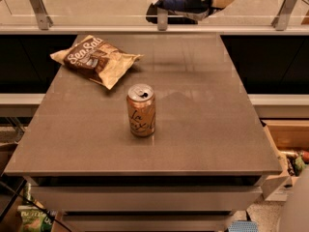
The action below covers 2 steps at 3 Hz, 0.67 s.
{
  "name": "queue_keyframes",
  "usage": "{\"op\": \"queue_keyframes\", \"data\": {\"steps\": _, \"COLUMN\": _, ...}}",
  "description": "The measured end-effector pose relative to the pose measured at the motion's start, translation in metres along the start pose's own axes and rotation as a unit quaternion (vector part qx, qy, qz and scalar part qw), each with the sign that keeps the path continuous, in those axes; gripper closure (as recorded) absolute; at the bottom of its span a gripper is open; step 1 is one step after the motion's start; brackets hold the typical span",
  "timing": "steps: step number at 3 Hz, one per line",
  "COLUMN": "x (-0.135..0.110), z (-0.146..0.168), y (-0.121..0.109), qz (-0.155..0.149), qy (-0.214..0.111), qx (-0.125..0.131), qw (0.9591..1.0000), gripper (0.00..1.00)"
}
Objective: Pick blue chip bag
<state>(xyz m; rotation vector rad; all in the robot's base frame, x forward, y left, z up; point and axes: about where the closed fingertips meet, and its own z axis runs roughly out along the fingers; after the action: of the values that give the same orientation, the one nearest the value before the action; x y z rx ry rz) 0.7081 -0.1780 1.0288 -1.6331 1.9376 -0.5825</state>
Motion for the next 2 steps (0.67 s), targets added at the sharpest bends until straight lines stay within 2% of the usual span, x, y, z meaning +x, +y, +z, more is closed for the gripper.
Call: {"op": "queue_keyframes", "data": {"steps": 2, "x": 0.0000, "z": 0.0000, "y": 0.0000, "qz": 0.000, "qy": 0.000, "qx": 0.000, "qw": 1.0000, "gripper": 1.00}}
